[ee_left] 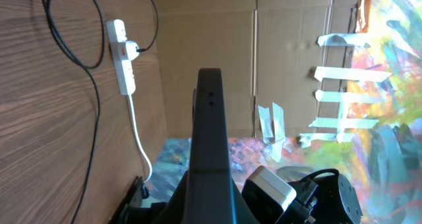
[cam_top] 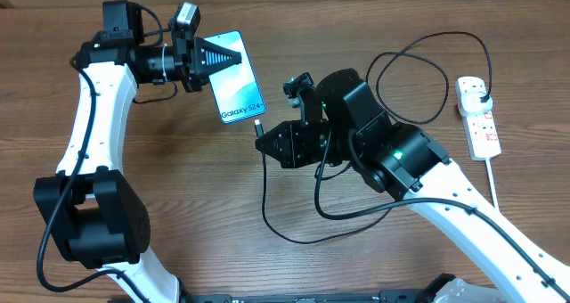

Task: Plug charger to phone and switch on socket
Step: 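Align the connector under the phone's bottom port with the right gripper, then push the connector up into the phone's port with the right gripper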

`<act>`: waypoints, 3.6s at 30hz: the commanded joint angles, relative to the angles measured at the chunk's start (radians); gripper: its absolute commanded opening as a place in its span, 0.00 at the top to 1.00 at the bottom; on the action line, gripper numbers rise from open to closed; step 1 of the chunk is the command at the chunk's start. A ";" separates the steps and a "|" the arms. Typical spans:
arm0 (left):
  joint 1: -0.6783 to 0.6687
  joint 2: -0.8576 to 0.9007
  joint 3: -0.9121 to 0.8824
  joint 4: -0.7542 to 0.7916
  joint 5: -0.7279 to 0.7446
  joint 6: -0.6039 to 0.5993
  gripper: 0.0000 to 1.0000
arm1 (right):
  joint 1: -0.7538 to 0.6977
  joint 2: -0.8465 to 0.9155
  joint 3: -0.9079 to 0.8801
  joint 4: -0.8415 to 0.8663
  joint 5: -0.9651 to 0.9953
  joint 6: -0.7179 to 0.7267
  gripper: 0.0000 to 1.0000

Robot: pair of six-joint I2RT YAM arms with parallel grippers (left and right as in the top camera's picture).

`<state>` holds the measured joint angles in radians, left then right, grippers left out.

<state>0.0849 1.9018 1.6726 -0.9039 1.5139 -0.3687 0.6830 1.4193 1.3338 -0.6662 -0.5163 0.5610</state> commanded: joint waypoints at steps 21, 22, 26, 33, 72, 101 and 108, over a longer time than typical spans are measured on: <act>-0.074 -0.011 0.014 0.125 -0.005 -0.108 0.96 | 0.003 0.025 0.001 0.006 0.008 0.060 0.96; -0.075 -0.011 0.014 0.128 -0.006 -0.108 0.96 | 0.003 0.025 0.001 0.006 0.008 0.060 0.96; -0.074 -0.011 0.014 0.126 -0.005 -0.108 0.96 | 0.003 0.025 0.001 0.002 0.013 0.060 0.96; -0.074 -0.011 0.014 0.126 -0.002 -0.111 0.96 | 0.003 0.025 0.001 0.000 0.027 0.060 0.96; -0.072 -0.011 0.014 0.153 0.005 -0.102 0.96 | 0.002 0.002 0.001 0.000 0.045 0.033 0.96; -0.072 -0.011 0.014 0.152 0.006 -0.081 0.96 | 0.000 -0.041 0.001 -0.018 0.072 0.011 0.96; -0.072 -0.011 0.014 0.145 0.006 -0.101 0.96 | 0.000 -0.041 0.001 -0.018 0.071 0.015 0.96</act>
<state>0.0071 1.9018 1.6726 -0.7551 1.4807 -0.4686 0.6823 1.4014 1.3338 -0.6914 -0.4561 0.5819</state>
